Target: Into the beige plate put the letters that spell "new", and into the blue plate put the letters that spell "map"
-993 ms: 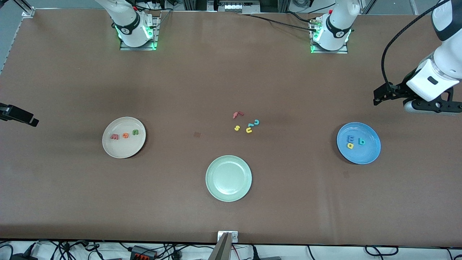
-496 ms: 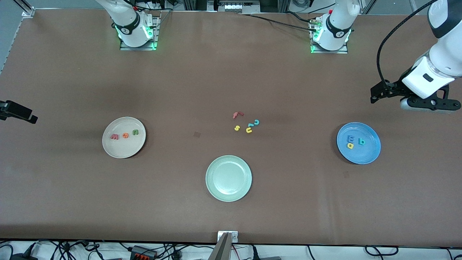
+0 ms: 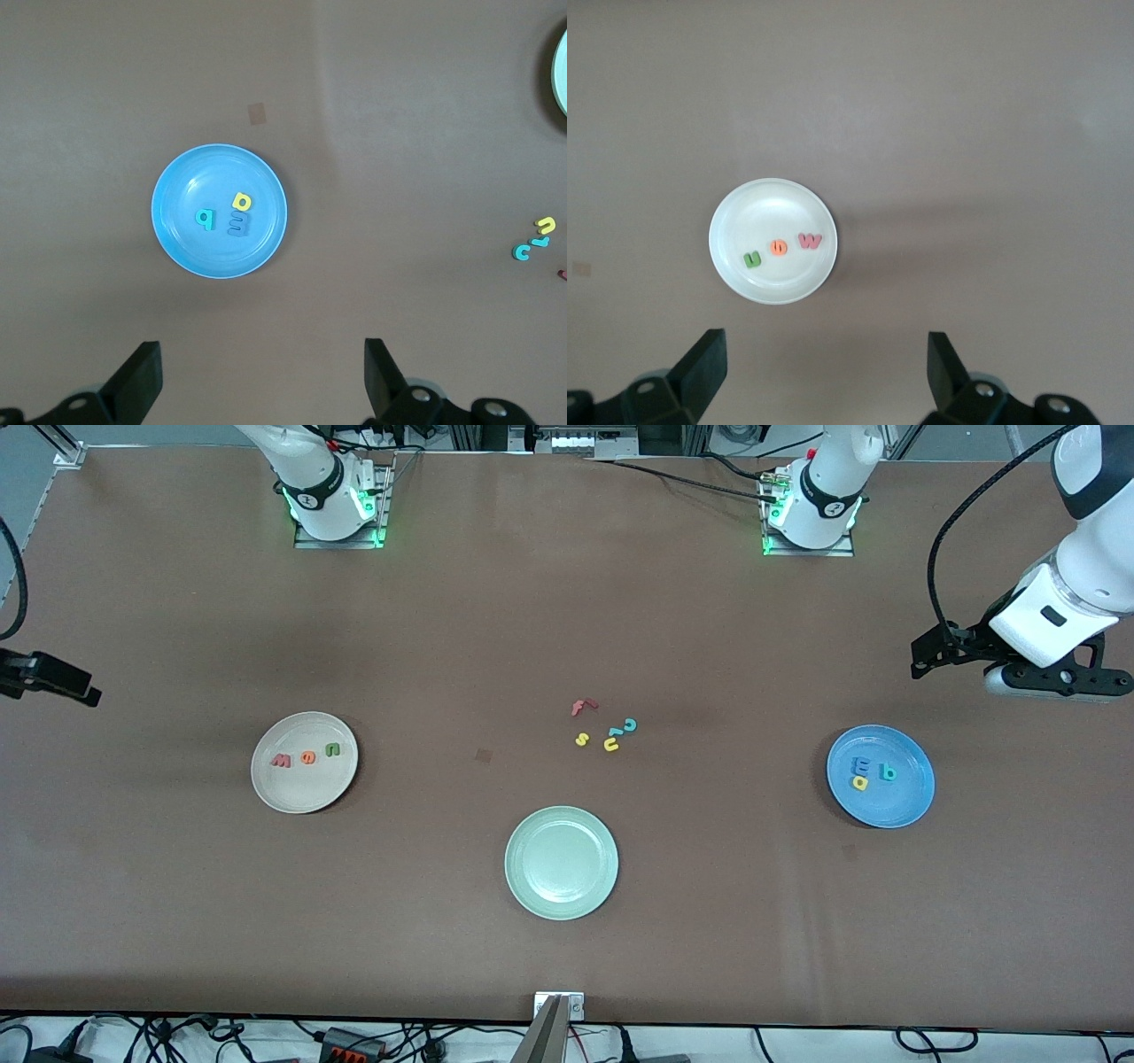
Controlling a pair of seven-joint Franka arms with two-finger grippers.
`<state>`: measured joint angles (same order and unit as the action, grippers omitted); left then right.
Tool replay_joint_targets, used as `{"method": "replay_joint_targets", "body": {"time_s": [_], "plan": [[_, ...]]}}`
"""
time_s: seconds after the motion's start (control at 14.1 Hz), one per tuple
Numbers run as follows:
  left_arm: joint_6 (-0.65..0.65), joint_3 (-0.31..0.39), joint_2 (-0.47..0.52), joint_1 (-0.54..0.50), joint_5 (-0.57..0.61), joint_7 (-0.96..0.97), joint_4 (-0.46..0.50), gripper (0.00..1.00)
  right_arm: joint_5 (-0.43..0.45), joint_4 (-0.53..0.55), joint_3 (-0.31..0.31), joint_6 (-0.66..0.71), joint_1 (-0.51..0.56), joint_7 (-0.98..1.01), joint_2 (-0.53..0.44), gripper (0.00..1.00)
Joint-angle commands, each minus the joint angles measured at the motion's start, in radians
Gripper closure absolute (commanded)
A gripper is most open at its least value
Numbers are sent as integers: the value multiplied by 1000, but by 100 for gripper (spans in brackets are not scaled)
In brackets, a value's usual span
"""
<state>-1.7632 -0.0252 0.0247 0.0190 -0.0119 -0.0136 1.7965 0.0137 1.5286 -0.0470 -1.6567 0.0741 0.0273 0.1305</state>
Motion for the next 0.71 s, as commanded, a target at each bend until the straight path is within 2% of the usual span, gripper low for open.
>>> {"method": "replay_joint_targets", "body": {"time_s": [0.0, 0.43, 0.64], "plan": [[1, 8, 17, 10, -11, -2, 12, 0, 11, 111, 7, -25, 4, 17, -92, 0], [25, 1, 17, 21, 24, 0, 3, 0, 14, 119, 7, -23, 6, 39, -98, 0], [42, -9, 17, 22, 29, 0, -2, 0, 14, 168, 4, -29, 9, 39, -130, 0]]}}
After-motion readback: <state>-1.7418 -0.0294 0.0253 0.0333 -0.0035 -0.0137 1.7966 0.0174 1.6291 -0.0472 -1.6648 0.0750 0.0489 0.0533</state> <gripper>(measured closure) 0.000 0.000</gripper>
